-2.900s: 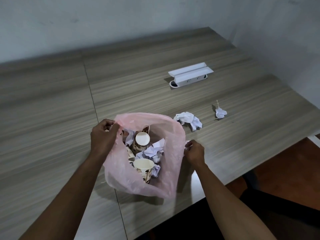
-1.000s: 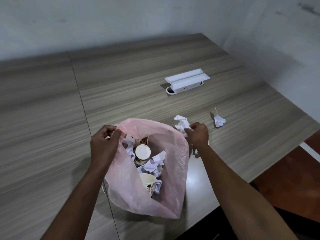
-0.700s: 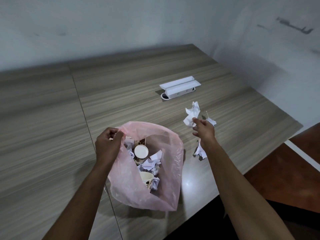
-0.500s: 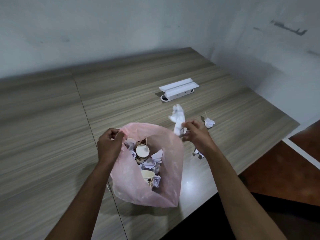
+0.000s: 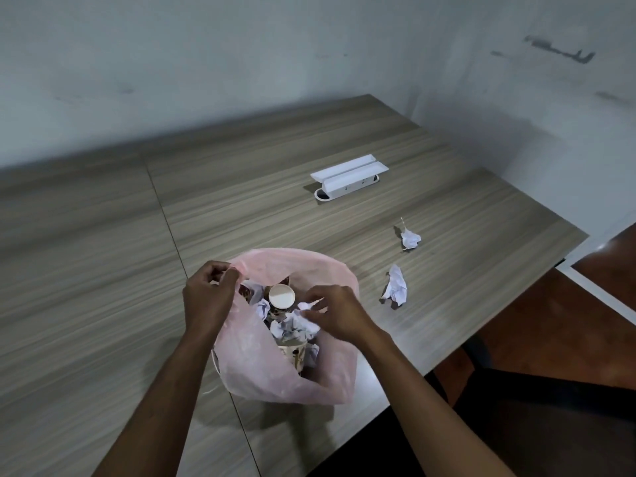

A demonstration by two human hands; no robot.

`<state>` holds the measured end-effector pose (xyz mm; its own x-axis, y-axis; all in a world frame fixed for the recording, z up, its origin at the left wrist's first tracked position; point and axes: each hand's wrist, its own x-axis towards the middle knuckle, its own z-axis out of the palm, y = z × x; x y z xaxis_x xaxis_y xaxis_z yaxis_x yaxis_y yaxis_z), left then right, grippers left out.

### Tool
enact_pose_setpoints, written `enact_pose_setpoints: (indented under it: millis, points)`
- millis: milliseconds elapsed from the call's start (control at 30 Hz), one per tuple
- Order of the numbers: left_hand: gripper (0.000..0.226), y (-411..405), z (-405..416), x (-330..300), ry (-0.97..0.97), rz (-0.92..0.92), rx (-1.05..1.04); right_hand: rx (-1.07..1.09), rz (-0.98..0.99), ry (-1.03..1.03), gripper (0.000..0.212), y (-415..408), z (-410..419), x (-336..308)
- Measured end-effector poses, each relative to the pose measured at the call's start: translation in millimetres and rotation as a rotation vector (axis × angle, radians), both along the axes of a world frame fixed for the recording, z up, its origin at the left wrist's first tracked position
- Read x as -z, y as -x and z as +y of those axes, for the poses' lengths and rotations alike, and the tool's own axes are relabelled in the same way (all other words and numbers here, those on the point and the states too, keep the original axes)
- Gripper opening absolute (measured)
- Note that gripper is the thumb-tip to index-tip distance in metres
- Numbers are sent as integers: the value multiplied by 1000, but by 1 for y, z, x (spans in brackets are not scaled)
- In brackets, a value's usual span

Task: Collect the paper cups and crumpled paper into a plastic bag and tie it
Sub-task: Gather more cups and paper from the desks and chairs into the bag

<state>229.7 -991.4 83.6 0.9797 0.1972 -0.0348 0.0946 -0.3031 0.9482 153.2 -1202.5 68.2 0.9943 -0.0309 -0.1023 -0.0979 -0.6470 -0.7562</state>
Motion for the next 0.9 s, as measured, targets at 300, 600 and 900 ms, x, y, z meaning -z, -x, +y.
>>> enact_pose_setpoints:
  millis: [300,600,900]
  points:
    - [4,-6,-27,7,-1,-8,17,750,-279,66,10,-18,-79,24]
    - [5,-13,-50,15,-2,-32,38,741,285,210,48,-27,-133,113]
    - [8,-12,-43,20,39,-14,31,791,149,130,35,0,-114,132]
